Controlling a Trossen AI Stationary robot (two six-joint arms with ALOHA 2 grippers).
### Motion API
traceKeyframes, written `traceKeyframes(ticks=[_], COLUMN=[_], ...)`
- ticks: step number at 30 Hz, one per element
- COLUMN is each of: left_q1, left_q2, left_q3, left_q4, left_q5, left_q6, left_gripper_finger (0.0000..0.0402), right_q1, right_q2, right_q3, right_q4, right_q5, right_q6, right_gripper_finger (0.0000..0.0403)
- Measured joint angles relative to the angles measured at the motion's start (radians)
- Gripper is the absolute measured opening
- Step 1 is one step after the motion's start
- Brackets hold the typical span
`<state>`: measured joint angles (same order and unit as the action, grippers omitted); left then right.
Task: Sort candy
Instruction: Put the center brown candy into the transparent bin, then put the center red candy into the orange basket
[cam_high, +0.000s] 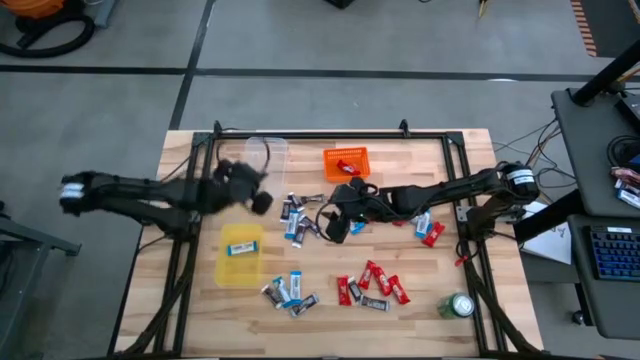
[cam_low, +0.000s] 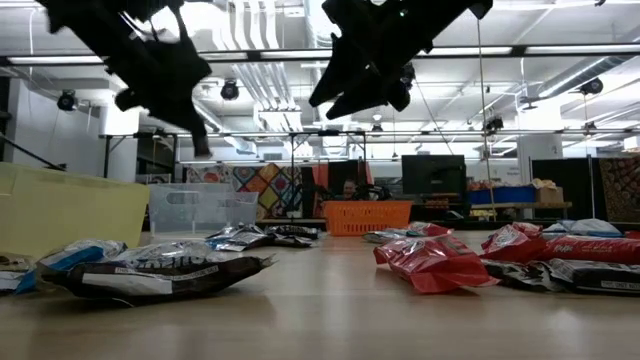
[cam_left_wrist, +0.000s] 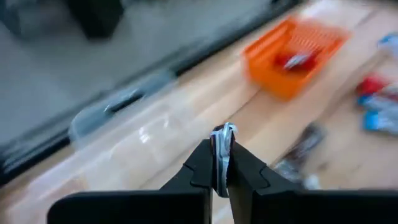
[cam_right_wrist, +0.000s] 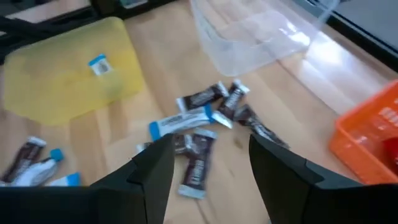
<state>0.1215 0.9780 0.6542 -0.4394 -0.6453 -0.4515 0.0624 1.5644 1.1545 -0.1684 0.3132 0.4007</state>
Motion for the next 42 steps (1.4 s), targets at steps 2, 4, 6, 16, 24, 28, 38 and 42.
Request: traceKeyframes(ticks=[2, 4, 6, 16, 24, 28, 38, 42], left_q1=[0.144, 0.283, 0.411, 0.692, 0.692, 0.692, 0.653, 0.546], left_q2=[0.003, 0.024, 0.062, 0.314, 0.466, 0.488, 0.303, 0.163], left_q3=[0.008, 0.007, 0.007, 0.145, 0.255, 0.283, 0.243, 0.138], left_q4=[0.033, 0.070, 0.098, -0.053, -0.154, -0.188, -0.175, -0.083], left_q5=[0.222, 0.498, 0.769, 0.988, 0.951, 0.868, 0.883, 0.899], left_q6=[0.103, 0.217, 0.323, 0.517, 0.646, 0.666, 0.574, 0.476], left_gripper_finger=[0.0001, 0.0001, 0.0000, 0.0035, 0.0068, 0.0077, 0.0077, 0.0077], right_q1=[0.002, 0.002, 0.002, 0.003, 0.003, 0.003, 0.005, 0.005], right_q2=[0.004, 0.014, 0.017, 0.022, 0.022, 0.022, 0.017, 0.016], right_q3=[0.000, 0.000, 0.000, -0.003, -0.009, -0.010, -0.006, -0.006], right_q4=[-0.004, -0.001, -0.011, -0.016, -0.017, -0.034, -0.186, -0.241], right_q5=[-0.002, 0.002, 0.002, 0.001, 0.001, 0.001, -0.039, -0.119], right_q6=[0.000, -0.001, -0.005, -0.011, -0.019, -0.019, 0.058, 0.110], right_gripper_finger=[0.0190, 0.0188, 0.0187, 0.0188, 0.0190, 0.0189, 0.0187, 0.0187])
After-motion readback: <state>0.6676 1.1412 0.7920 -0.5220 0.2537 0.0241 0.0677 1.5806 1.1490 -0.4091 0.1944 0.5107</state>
